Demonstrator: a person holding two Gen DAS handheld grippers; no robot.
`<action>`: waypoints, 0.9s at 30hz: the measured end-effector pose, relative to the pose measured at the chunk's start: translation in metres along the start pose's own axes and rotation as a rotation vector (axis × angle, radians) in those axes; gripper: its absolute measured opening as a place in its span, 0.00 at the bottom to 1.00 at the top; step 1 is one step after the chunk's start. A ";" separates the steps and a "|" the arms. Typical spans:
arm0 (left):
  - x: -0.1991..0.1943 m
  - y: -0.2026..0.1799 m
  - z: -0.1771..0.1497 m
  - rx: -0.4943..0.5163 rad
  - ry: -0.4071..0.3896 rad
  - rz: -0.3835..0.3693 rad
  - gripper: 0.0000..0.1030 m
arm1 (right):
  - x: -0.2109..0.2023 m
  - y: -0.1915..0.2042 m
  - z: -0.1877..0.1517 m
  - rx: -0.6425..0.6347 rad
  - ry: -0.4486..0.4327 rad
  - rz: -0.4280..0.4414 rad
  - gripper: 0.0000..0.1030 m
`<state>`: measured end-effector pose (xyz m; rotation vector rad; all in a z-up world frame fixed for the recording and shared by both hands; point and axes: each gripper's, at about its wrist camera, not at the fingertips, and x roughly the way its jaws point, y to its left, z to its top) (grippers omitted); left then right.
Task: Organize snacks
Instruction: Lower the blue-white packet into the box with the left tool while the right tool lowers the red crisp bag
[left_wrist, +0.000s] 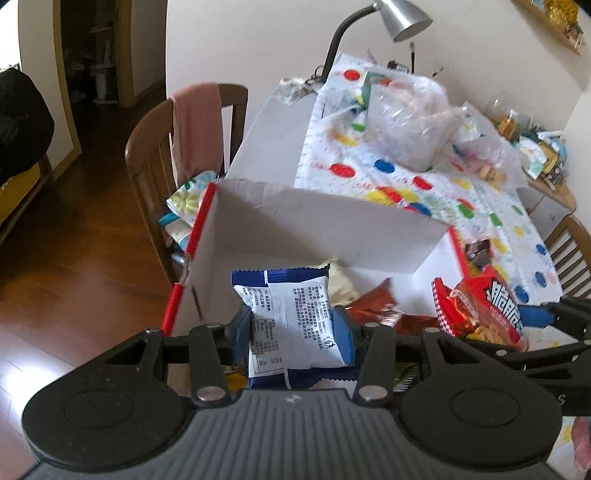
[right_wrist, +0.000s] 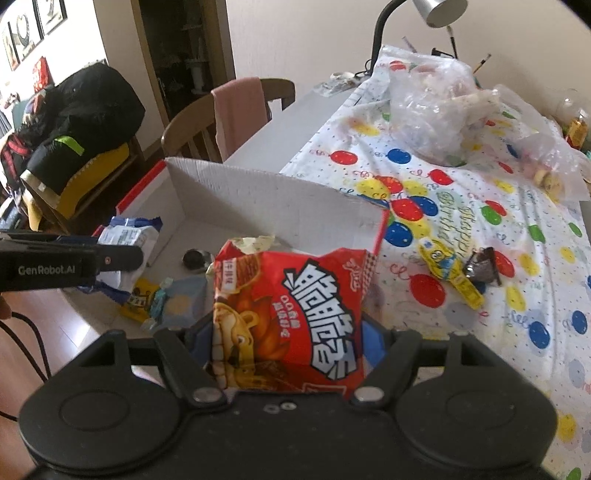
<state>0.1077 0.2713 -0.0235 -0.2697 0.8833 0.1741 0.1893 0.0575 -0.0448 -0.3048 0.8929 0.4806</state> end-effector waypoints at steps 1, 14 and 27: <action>0.005 0.003 0.001 0.009 0.004 0.004 0.44 | 0.006 0.002 0.003 -0.001 0.005 -0.007 0.73; 0.052 0.009 0.000 0.125 0.081 0.002 0.44 | 0.056 0.012 0.032 -0.018 0.040 -0.045 0.74; 0.088 -0.002 -0.008 0.170 0.231 -0.003 0.45 | 0.087 0.034 0.054 -0.097 0.144 -0.070 0.77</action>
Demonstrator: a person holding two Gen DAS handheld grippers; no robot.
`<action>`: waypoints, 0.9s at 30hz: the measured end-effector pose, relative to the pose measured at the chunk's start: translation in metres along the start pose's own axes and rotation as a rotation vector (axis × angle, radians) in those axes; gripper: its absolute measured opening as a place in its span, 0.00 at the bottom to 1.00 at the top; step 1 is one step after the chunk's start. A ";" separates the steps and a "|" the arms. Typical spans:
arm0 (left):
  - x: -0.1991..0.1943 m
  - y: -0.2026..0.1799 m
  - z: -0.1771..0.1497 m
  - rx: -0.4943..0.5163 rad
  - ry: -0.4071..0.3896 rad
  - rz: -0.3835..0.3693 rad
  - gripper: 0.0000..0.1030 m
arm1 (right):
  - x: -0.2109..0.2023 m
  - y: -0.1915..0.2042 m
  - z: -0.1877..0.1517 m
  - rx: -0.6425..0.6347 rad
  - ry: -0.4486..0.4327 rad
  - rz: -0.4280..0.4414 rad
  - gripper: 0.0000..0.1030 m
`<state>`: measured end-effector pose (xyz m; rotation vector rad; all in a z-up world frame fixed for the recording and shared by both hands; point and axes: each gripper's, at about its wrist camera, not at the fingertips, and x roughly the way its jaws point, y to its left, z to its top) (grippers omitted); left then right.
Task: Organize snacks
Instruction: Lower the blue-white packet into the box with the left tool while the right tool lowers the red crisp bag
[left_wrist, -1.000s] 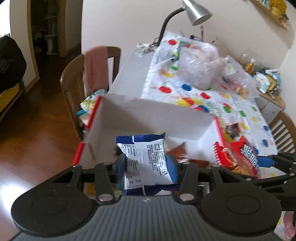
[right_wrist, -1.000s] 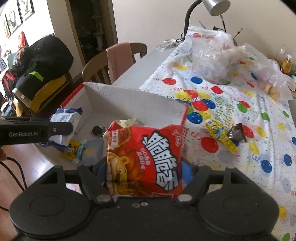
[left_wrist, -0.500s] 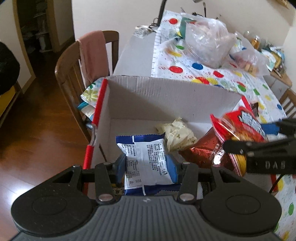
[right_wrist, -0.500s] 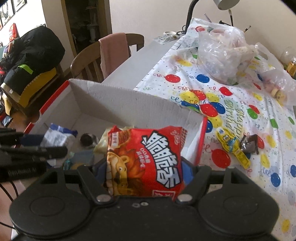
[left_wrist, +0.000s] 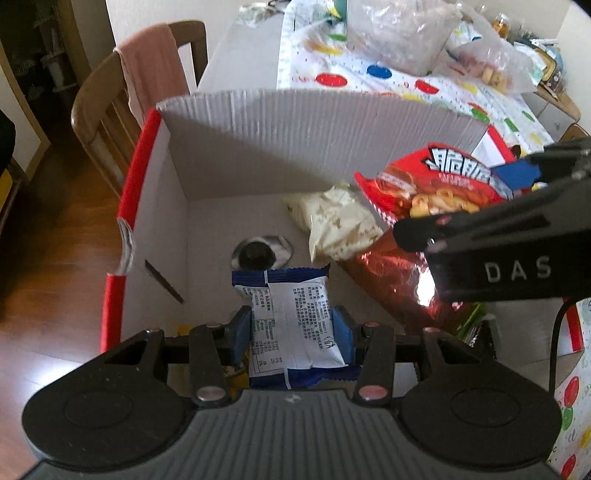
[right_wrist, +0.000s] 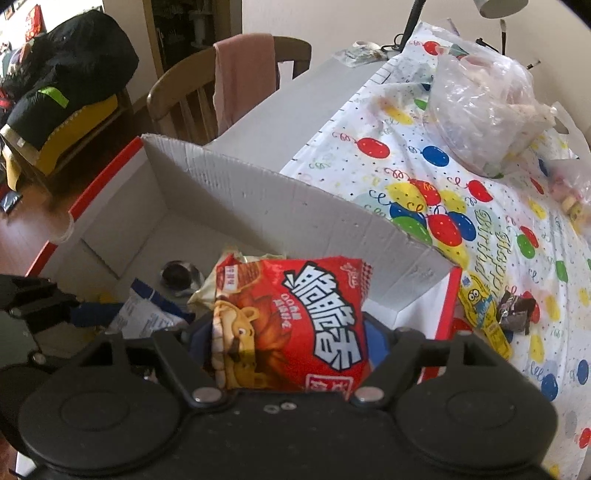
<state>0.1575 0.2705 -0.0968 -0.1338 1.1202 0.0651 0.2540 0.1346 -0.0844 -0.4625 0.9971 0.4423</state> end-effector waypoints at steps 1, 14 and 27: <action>0.002 0.000 -0.001 -0.006 0.009 -0.004 0.45 | 0.001 0.001 0.000 -0.001 0.003 -0.001 0.78; 0.001 0.009 -0.011 -0.061 -0.017 -0.032 0.55 | -0.009 -0.009 -0.012 0.042 -0.026 0.014 0.84; -0.051 0.004 -0.025 -0.109 -0.182 -0.059 0.68 | -0.057 -0.034 -0.042 0.106 -0.132 0.067 0.87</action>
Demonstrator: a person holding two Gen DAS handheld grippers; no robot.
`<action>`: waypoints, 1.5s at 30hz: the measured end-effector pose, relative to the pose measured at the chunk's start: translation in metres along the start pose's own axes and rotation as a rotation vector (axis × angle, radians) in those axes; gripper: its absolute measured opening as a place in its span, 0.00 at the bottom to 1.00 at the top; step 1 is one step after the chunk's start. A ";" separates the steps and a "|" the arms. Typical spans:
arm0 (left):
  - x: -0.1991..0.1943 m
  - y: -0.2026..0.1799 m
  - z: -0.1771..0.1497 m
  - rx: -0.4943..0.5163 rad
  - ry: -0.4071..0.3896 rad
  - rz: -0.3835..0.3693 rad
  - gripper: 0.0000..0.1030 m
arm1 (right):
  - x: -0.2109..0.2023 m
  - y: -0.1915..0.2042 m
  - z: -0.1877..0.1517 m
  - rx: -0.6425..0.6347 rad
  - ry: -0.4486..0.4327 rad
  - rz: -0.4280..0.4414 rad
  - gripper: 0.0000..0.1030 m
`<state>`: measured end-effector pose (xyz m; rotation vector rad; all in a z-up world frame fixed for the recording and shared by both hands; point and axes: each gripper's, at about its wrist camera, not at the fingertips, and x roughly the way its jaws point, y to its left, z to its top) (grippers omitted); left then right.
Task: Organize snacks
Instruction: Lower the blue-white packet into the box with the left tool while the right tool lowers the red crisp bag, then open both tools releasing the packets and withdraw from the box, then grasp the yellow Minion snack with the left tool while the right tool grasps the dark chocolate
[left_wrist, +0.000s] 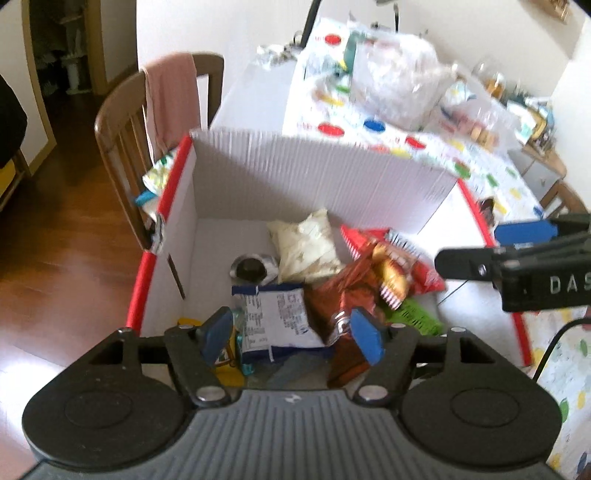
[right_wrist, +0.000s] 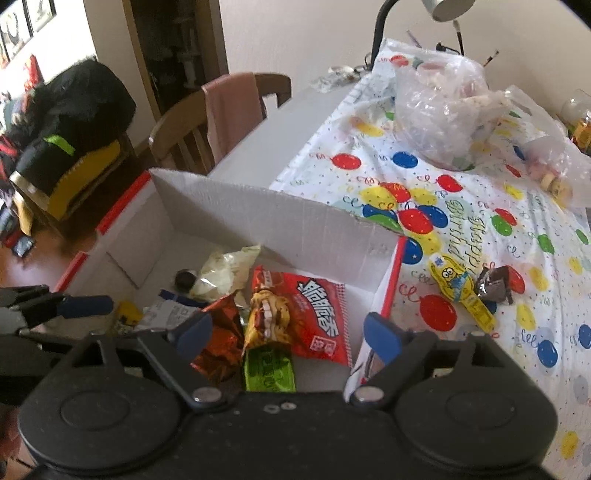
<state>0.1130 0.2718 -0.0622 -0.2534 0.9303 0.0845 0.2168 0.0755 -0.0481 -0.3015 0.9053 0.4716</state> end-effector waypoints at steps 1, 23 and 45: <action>-0.006 -0.001 0.000 -0.002 -0.015 -0.006 0.68 | -0.006 -0.002 -0.002 0.003 -0.014 0.006 0.87; -0.069 -0.102 -0.006 0.051 -0.253 -0.066 0.83 | -0.107 -0.082 -0.060 0.091 -0.235 0.123 1.00; 0.023 -0.252 0.013 -0.040 -0.165 0.005 0.83 | -0.070 -0.258 -0.074 -0.014 -0.171 0.018 1.00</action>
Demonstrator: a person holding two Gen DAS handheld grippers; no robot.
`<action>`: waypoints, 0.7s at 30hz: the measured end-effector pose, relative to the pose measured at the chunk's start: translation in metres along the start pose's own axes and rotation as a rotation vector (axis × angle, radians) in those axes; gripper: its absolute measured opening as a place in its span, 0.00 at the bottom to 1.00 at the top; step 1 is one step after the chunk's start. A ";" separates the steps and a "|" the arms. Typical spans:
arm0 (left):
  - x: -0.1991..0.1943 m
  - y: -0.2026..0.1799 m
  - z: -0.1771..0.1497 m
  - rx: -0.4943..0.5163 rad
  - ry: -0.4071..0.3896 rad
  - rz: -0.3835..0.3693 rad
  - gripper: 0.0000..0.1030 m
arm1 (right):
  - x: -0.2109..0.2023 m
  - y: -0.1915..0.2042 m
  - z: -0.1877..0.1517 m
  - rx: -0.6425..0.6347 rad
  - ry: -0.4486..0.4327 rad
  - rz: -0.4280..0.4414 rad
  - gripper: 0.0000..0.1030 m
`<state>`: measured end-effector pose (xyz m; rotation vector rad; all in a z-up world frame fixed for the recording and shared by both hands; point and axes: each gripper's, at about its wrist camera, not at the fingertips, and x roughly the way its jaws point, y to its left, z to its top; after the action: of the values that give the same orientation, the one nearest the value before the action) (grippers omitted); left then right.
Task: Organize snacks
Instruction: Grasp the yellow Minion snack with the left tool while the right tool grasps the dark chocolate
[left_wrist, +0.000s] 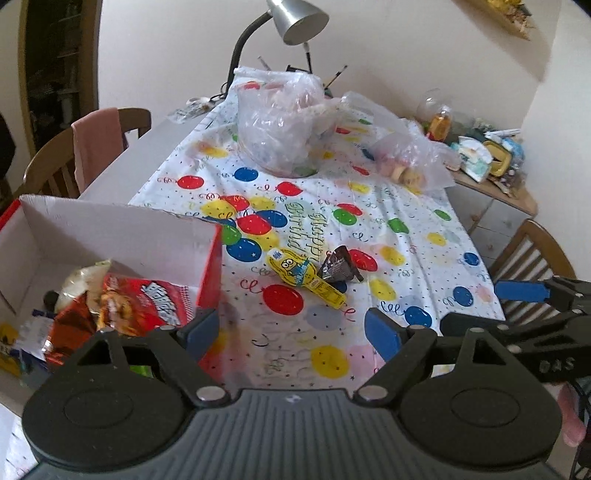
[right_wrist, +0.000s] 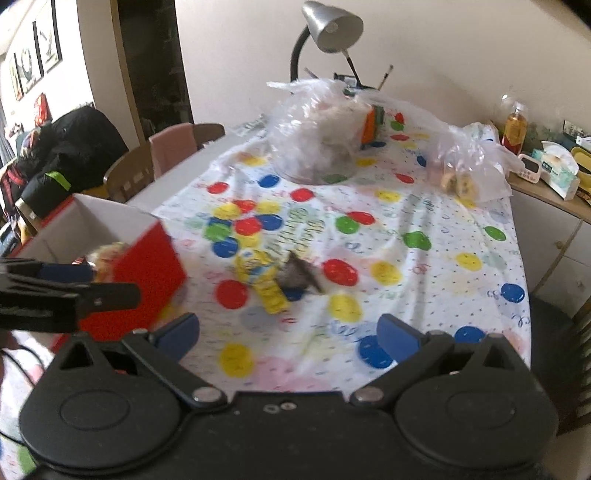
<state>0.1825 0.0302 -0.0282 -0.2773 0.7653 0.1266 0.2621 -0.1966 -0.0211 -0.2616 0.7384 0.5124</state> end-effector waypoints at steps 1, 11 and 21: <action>0.004 -0.004 0.000 -0.007 0.000 0.016 0.83 | 0.007 -0.006 0.002 -0.007 0.003 0.005 1.00; 0.039 -0.018 0.003 -0.083 0.037 0.079 0.83 | 0.105 -0.026 0.024 -0.139 0.086 0.083 0.90; 0.087 -0.014 0.024 -0.119 0.110 0.101 0.83 | 0.177 -0.029 0.044 -0.160 0.143 0.159 0.69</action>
<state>0.2635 0.0250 -0.0691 -0.3608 0.8826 0.2545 0.4131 -0.1410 -0.1122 -0.3937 0.8633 0.7111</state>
